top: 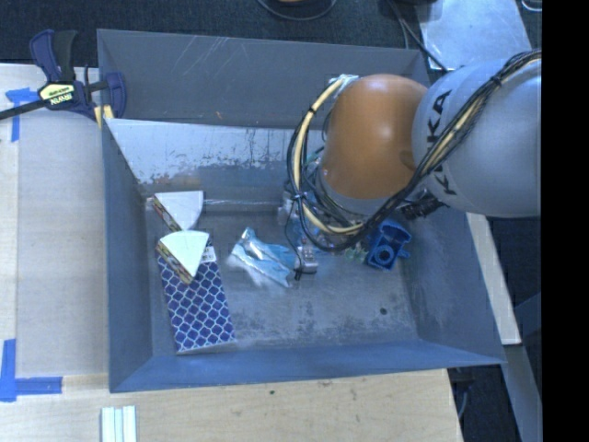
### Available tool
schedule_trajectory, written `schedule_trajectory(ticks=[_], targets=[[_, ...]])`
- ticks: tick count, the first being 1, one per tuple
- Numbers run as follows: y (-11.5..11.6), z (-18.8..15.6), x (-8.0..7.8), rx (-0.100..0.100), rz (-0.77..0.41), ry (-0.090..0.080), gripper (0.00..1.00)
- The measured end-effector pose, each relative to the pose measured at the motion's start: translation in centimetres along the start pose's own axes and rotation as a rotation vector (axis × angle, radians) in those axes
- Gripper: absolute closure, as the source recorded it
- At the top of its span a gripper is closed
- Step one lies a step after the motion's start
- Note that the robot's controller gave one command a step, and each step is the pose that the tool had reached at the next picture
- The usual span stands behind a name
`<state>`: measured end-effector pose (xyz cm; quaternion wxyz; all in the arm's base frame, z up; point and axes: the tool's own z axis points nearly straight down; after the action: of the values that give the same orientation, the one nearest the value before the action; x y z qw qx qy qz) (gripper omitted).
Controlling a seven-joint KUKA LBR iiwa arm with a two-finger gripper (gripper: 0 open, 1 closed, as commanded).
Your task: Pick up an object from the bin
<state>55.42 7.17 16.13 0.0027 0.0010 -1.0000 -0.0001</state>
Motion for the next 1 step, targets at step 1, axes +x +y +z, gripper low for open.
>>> schedule_trajectory(ticks=[1], targets=[[-0.04, -0.46, -0.19, -0.001, 0.002, -0.009, 0.00]])
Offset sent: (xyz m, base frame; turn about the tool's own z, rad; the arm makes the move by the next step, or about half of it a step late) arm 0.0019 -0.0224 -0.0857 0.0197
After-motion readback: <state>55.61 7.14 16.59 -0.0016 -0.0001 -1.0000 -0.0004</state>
